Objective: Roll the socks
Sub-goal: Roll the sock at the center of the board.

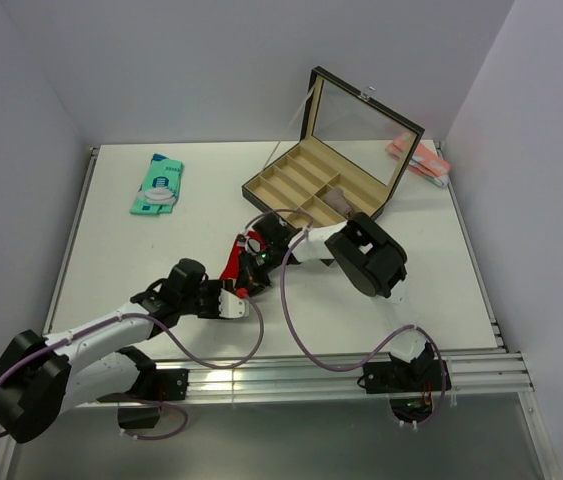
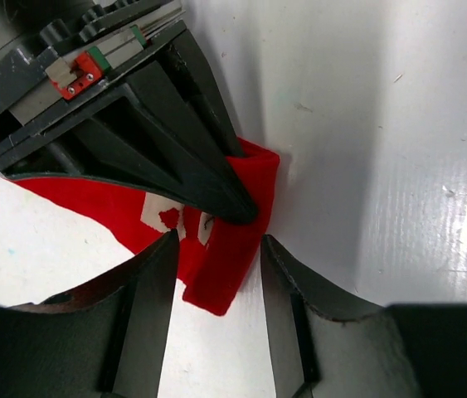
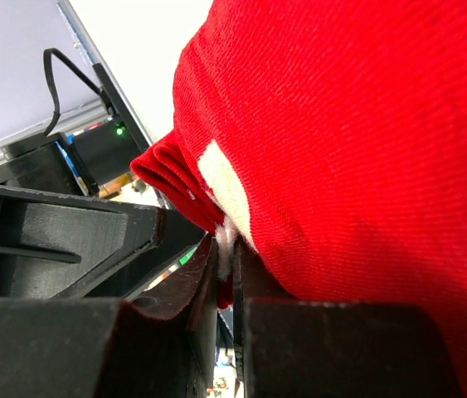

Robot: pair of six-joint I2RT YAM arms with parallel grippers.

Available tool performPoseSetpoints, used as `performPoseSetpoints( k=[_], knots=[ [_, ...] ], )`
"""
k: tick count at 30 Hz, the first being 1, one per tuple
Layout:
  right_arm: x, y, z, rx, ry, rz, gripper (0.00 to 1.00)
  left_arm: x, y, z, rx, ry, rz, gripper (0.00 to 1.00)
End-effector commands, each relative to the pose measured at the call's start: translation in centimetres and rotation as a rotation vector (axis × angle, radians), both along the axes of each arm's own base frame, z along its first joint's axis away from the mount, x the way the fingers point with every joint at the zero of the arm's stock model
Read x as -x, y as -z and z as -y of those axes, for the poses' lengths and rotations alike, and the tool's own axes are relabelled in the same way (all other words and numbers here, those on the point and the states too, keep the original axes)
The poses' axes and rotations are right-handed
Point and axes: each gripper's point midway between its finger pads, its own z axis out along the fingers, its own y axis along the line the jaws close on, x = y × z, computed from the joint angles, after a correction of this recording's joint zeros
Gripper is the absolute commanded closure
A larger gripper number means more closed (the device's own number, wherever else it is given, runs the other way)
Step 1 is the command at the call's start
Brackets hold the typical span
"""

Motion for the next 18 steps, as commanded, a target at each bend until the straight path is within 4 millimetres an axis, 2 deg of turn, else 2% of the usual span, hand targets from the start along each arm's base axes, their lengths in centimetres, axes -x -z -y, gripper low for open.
performPoseSetpoints(
  k=[1,7,13,18],
  knots=[
    [0.8,1.6,1.7,0.088,0.047,-0.071,0.99,-0.9,-0.2,0.5,-0.01,0.024,0.09,0.51],
    [1.0,1.9,2.3,0.088,0.05,-0.071,1.0,-0.2,1.4,0.1,-0.067,0.062,0.089,0.55],
    [1.3,2.2,2.8,0.087,0.045,-0.074,1.0,-0.4,2.0,0.1,-0.088,0.079,0.095,0.56],
    [1.6,2.1,3.3,0.074,0.045,-0.076,1.0,0.3,3.5,-0.1,-0.133,0.12,0.052,0.65]
  ],
)
